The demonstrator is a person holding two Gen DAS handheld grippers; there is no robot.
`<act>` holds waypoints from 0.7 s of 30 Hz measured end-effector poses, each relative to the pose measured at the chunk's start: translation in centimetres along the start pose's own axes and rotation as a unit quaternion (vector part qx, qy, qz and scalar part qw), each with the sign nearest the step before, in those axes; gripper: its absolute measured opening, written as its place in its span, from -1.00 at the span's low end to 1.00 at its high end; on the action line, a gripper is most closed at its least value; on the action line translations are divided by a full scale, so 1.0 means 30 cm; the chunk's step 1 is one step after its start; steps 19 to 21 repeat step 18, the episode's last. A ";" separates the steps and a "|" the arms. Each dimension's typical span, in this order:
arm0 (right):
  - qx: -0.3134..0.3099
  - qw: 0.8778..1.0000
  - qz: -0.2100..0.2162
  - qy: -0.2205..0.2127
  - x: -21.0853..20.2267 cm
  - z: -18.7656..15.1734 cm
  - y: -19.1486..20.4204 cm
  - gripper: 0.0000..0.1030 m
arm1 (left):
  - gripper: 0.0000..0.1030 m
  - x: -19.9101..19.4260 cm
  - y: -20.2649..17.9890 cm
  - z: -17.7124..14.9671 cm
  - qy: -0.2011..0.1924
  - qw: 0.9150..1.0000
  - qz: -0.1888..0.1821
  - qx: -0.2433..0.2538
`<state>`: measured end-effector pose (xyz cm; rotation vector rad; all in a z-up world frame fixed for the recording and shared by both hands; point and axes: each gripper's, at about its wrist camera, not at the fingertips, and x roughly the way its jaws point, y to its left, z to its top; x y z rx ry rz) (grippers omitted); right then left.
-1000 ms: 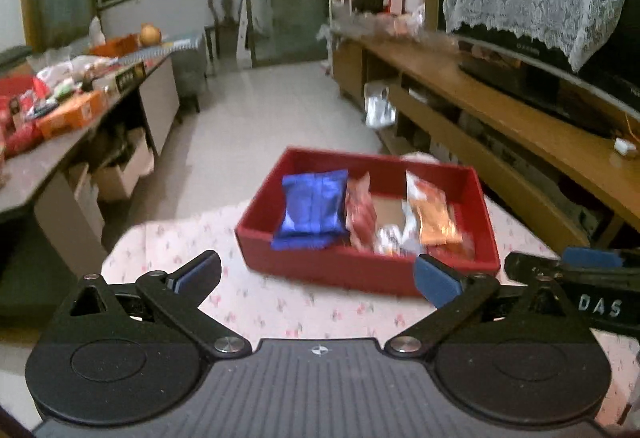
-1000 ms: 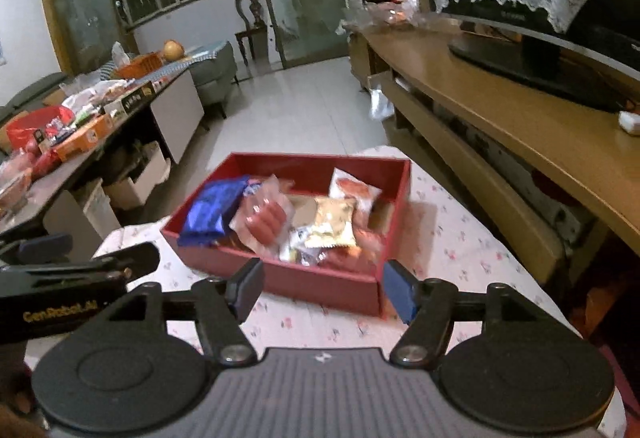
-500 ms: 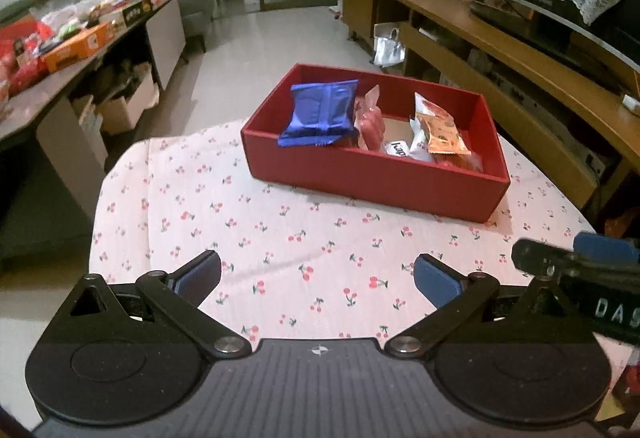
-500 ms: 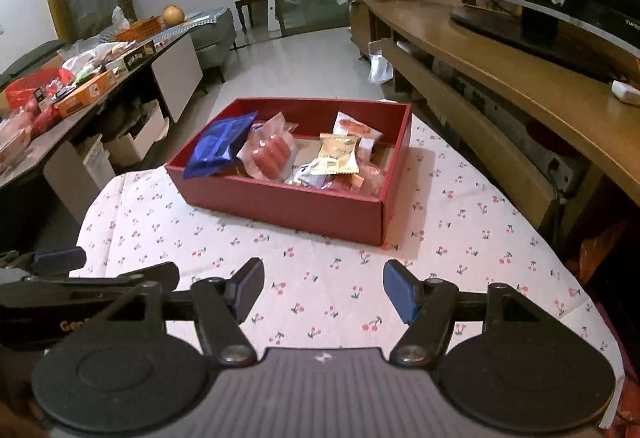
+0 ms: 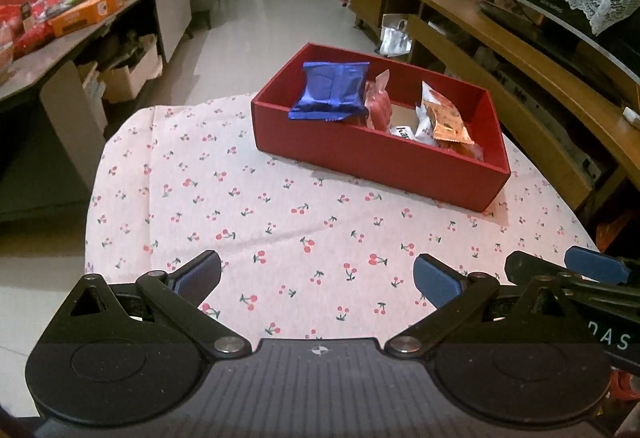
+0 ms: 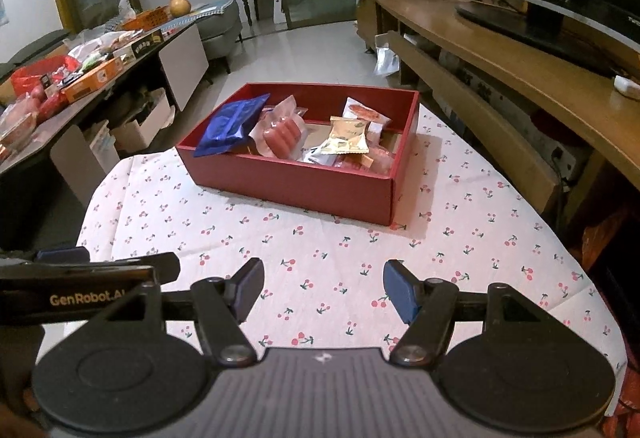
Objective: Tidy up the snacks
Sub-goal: 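Open both tools and withdraw them from the tray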
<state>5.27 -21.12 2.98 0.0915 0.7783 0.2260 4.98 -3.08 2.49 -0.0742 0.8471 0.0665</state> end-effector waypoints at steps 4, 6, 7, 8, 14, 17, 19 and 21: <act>-0.001 1.000 0.001 0.005 0.010 -0.003 0.002 0.28 | 1.00 0.005 0.002 -0.006 0.003 1.000 0.002 -0.002; -0.002 1.000 0.000 0.006 0.011 -0.004 0.001 0.28 | 1.00 0.006 0.002 -0.007 0.004 1.000 0.002 -0.003; -0.002 1.000 0.000 0.007 0.012 -0.005 0.002 0.28 | 1.00 0.007 0.002 -0.008 0.005 1.000 0.002 -0.003; -0.002 1.000 0.000 0.008 0.014 -0.005 0.002 0.28 | 1.00 0.008 0.000 -0.010 0.005 1.000 0.003 -0.003; -0.005 1.000 -0.001 0.012 0.019 -0.006 0.007 0.28 | 1.00 0.010 0.003 -0.015 0.008 1.000 0.005 -0.006; -0.007 1.000 -0.002 0.014 0.023 -0.008 0.009 0.28 | 1.00 0.012 0.004 -0.019 0.010 1.000 0.007 -0.007; -0.008 1.000 -0.002 0.014 0.024 -0.009 0.010 0.28 | 1.00 0.013 0.005 -0.020 0.011 1.000 0.006 -0.008; -0.008 1.000 -0.002 0.014 0.024 -0.009 0.010 0.28 | 1.00 0.013 0.005 -0.020 0.011 1.000 0.006 -0.008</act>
